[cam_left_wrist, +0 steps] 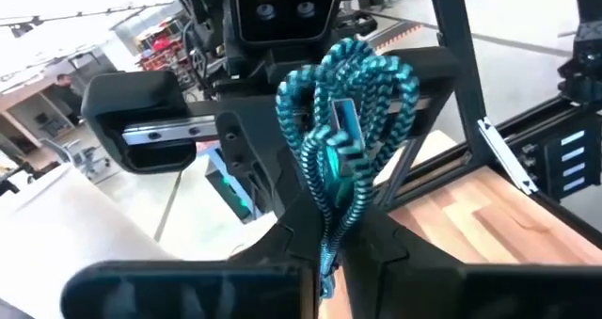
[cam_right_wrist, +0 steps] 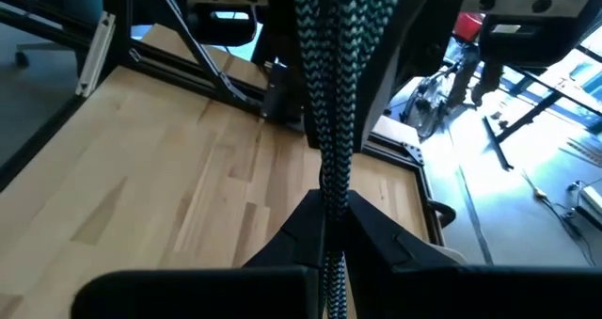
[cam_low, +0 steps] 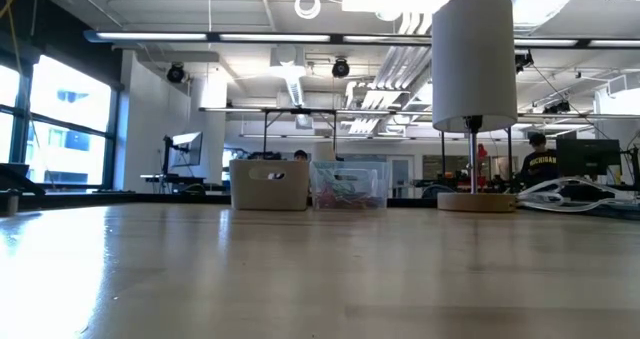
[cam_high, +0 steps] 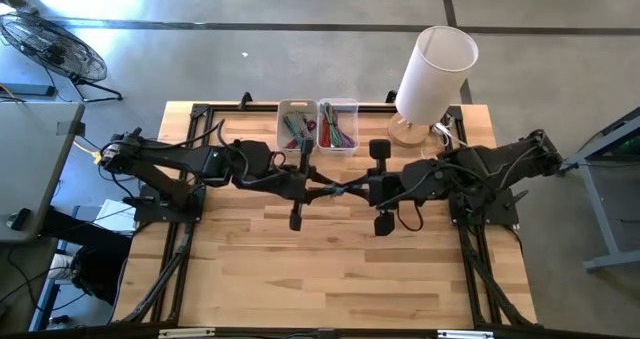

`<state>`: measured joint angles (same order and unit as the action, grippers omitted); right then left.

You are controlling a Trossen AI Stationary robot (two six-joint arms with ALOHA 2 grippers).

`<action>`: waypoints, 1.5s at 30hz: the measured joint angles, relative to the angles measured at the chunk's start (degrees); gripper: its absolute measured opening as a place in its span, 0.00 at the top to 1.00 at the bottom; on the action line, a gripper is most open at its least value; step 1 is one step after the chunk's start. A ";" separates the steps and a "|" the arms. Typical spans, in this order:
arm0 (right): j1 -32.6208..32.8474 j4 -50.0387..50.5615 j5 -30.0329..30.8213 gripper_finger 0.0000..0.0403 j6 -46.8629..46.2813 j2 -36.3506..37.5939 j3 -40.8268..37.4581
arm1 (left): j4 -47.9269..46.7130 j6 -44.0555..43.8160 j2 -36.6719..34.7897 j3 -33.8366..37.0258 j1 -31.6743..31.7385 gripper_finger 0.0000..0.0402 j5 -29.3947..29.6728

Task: Pick & Place USB Port
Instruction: Put the blue and black USB cable into the gray bin

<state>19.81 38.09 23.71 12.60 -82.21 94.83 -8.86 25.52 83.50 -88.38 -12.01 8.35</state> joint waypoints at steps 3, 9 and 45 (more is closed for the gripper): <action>-0.01 0.06 -0.08 0.96 -0.05 0.00 0.00 | -0.19 0.13 0.00 0.01 -0.03 0.96 1.53; 0.00 0.25 -0.45 0.79 -3.74 -0.04 0.00 | -1.81 -0.06 -0.02 0.00 0.00 0.99 2.77; -3.82 2.67 3.96 0.55 -9.57 4.45 0.00 | -26.02 -31.27 -11.30 16.32 42.29 1.00 -12.94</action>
<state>16.00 40.76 27.68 3.03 -77.76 94.83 -34.88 -5.75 72.20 -72.06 30.29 -4.59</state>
